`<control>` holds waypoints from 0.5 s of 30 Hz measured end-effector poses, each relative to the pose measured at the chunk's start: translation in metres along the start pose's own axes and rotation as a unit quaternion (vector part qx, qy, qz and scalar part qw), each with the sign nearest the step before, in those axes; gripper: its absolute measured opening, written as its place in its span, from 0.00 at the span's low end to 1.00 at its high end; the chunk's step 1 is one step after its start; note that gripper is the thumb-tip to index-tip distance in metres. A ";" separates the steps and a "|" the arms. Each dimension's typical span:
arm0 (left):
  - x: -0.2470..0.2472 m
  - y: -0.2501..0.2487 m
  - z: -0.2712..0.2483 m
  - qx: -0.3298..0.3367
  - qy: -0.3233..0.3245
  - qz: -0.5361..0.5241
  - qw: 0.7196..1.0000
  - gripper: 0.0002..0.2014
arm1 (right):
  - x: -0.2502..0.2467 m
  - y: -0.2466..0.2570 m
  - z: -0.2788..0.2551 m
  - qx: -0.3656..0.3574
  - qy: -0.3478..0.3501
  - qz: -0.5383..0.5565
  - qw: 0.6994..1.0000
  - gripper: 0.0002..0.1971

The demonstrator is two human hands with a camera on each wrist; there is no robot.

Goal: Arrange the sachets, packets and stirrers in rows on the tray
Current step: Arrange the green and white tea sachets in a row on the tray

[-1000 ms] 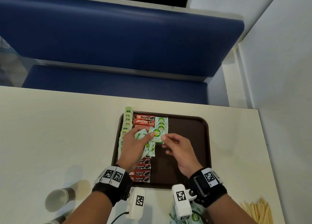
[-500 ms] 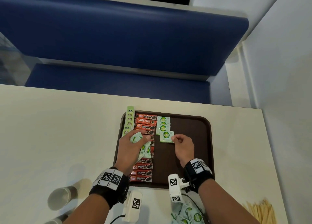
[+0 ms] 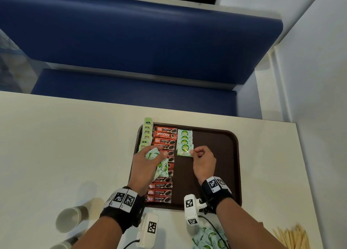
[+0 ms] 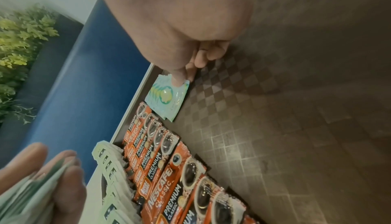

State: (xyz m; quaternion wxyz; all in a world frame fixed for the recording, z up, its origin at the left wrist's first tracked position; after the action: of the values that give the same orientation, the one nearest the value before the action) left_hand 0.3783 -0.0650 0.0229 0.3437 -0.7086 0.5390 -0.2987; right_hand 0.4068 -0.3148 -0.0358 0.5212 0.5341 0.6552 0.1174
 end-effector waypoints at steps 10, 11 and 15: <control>-0.002 0.004 0.001 -0.008 -0.007 0.003 1.000 0.09 | 0.004 -0.002 0.002 -0.010 0.004 -0.020 1.000 0.06; -0.002 0.005 0.001 -0.009 -0.007 0.001 1.000 0.10 | 0.004 -0.003 0.002 -0.012 0.004 -0.022 1.000 0.06; -0.002 0.004 0.000 -0.009 -0.003 -0.008 1.000 0.11 | 0.005 -0.002 0.003 -0.015 0.005 -0.023 1.000 0.06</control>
State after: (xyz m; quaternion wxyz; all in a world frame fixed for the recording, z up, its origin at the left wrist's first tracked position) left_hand 0.3752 -0.0639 0.0195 0.3363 -0.7171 0.5348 -0.2946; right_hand 0.4082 -0.3127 -0.0411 0.5284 0.5105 0.6681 0.1178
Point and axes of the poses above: each hand's wrist, its own z-axis towards the middle knuckle, its own x-axis out of the palm, y = z × x, the point moved 8 cm from there along z, towards the middle knuckle, and after that the axes turned 2 degrees about y, right-handed, at the moved point
